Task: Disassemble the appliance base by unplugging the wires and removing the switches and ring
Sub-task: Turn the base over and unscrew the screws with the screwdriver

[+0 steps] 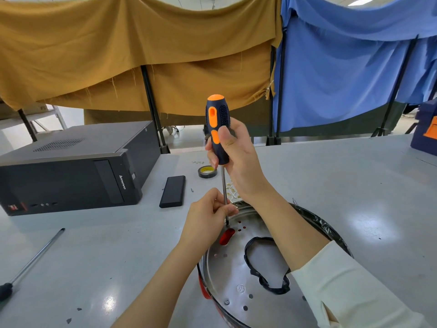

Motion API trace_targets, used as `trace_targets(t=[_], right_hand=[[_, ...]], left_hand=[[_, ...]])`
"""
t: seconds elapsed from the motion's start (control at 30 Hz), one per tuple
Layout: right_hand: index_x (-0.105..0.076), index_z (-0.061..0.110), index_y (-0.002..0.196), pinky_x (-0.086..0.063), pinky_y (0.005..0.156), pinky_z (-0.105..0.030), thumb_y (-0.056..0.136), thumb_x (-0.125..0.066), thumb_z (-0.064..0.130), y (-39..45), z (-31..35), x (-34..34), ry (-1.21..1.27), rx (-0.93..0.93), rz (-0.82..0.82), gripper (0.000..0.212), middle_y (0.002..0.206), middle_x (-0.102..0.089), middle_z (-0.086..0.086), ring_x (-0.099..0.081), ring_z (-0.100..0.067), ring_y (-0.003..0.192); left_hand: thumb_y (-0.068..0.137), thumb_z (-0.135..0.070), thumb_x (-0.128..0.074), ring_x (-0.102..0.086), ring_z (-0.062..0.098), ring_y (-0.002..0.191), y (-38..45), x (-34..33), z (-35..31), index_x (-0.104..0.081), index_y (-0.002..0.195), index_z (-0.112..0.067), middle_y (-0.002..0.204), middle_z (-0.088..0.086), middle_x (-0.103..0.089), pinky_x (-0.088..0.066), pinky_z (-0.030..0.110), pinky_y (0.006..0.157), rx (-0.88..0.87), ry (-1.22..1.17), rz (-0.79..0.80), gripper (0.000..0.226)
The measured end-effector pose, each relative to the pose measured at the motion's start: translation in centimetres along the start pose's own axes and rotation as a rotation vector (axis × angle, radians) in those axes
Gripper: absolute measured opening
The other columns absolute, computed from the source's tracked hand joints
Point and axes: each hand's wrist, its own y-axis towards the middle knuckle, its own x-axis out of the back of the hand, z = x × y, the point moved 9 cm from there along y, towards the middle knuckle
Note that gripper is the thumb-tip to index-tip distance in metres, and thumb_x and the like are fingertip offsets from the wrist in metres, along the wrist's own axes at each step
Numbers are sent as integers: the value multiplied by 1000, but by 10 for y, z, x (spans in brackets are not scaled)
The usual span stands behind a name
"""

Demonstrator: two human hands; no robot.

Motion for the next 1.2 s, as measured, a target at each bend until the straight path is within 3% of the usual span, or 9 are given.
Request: trace_targets(t=[0.13,0.27,0.47,0.53,0.6,0.7,0.8,1.07,1.2], right_hand=[[-44,18,102,-47,57,-30,79,-73,23,-2,-1,13,-80,30,-145,38,79,-58,3,-51,-13,57],[-54,15,91,-51,57,-28,85,-68,24,-4,-3,15,-65,47,-172,18,69,-62,7,-58,-14,58],[-57,10,98,-49,63,-26,91,-51,35,-2,-5,10,2,10,-64,27,80,-65,1,-58,-13,61],[-56,6,102,-46,61,-24,87,-51,43,-1,-7,10,74,-17,-62,40,78,-63,2,-52,-12,59],[-54,5,105,-42,58,-23,85,-52,46,-1,-11,8,121,-47,-48,46,76,-61,3,-49,-10,58],[-50,9,105,-38,53,-23,85,-60,34,0,-17,7,121,-74,-74,34,76,-57,2,-45,-11,57],[-50,8,99,-41,53,-25,77,-71,23,-1,-17,14,103,-48,-152,34,76,-58,-2,-48,-14,57],[-63,14,95,-47,63,-24,83,-55,43,-5,-19,10,106,-79,-89,32,77,-65,1,-59,-12,65],[-58,10,98,-42,58,-25,87,-59,31,-3,-20,6,136,-90,-84,24,78,-60,0,-51,-13,61]], left_hand=[[86,-16,-65,-54,-10,54,-1,0,-4,-50,71,-18,58,-24,-65,-36,3,53,-23,12,0,21],[86,-16,-66,-55,-9,54,-1,1,-4,-50,71,-18,58,-22,-65,-36,3,53,-19,-3,-6,21],[85,-24,-67,-60,-4,62,0,2,2,-55,75,-23,68,-12,-69,-41,6,55,6,-60,-9,16],[90,-21,-60,-66,-1,75,1,-3,1,-60,85,-28,79,-14,-72,-45,8,64,-1,-109,52,9],[95,-14,-51,-67,-2,81,1,-7,-2,-64,91,-30,84,-19,-71,-45,6,69,-20,-124,89,21],[95,-8,-50,-63,-10,76,2,-3,-4,-68,84,-24,75,-22,-70,-40,1,66,-35,-98,70,26],[93,-6,-51,-63,-6,69,1,-3,-4,-69,83,-19,68,-21,-69,-41,2,65,-27,-107,65,25],[90,-12,-59,-64,-2,69,0,1,-1,-65,71,-28,70,-16,-71,-42,4,63,4,-122,25,25],[90,-12,-60,-64,-5,68,-1,1,-2,-65,71,-28,70,-15,-71,-41,3,63,8,-132,25,25]])
